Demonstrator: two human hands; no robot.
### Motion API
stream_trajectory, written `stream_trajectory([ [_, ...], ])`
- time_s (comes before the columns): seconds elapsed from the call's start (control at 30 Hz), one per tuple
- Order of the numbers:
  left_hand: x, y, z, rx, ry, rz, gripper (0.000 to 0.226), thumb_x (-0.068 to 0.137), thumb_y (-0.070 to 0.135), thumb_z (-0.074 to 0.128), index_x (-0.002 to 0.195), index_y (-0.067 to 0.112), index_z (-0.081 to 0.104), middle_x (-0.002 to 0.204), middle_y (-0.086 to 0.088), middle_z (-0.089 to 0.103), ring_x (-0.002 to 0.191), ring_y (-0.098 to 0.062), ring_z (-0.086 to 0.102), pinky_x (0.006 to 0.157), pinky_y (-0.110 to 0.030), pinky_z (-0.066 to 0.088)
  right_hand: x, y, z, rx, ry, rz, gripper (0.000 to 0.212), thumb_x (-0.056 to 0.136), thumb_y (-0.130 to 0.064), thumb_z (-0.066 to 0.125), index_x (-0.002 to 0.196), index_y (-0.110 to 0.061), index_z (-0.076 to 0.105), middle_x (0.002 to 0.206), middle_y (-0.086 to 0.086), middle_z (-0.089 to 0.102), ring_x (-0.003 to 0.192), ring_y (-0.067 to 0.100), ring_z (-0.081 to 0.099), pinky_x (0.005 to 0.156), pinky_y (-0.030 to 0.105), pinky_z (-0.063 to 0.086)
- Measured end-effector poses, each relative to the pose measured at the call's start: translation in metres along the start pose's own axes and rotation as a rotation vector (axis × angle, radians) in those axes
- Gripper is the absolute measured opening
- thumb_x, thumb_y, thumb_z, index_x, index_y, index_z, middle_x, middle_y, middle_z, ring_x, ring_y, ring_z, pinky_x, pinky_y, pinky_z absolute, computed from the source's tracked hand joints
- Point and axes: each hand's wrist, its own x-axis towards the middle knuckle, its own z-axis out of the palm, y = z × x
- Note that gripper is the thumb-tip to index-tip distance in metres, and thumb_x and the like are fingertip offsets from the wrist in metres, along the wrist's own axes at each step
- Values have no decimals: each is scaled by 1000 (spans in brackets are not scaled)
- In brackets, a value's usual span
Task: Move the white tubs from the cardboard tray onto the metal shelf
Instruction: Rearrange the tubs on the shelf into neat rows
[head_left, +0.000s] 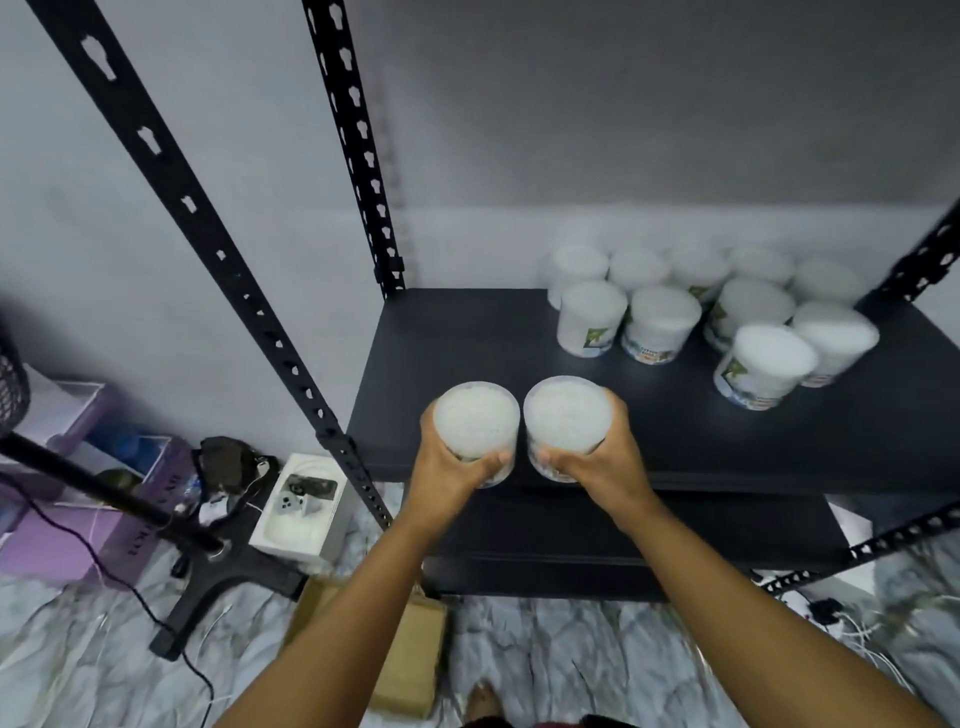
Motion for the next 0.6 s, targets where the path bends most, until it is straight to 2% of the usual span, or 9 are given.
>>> stream_trajectory([
  [0.07,13,-6,-2,-6,-16,12,88,68,14,85,132,33,27,126,13,46,110,-2,53,73,-11,51,10,5,7,7,13,-9,88,59,-8,88,126,-31,36,121,-15,50,110,1,52,77,16,49],
  [0.2,32,-15,-4,-49,-29,1,91,65,18,86,134,31,28,130,9,48,113,-1,54,77,-18,53,29,17,16,21,18,-11,88,56,-14,88,127,-30,38,124,-11,52,114,4,52,86,22,49],
  [0.3,45,-16,-5,-48,-21,9,91,65,16,87,133,31,29,130,8,48,116,-6,53,77,-19,53,44,23,20,17,29,-9,88,56,-14,89,126,-30,38,124,-11,52,114,5,52,88,25,49],
  [0.4,60,-20,-5,-3,-1,30,92,64,19,88,134,31,28,130,9,47,117,-6,52,79,-17,52,62,25,25,16,35,-7,90,57,-10,89,127,-30,37,123,-12,51,114,4,51,85,19,47],
  [0.5,75,-20,-3,59,38,29,97,63,28,88,134,32,23,131,11,43,118,-5,49,90,-22,50,83,26,29,18,36,-4,89,58,-8,88,126,-31,35,120,-17,50,112,2,51,75,11,47],
  [0.6,93,-17,2,59,56,26,94,64,22,88,129,32,21,125,16,41,115,-2,48,81,-10,48,104,26,30,11,26,4,88,59,-10,88,126,-31,35,119,-13,51,110,4,51,75,13,47],
])
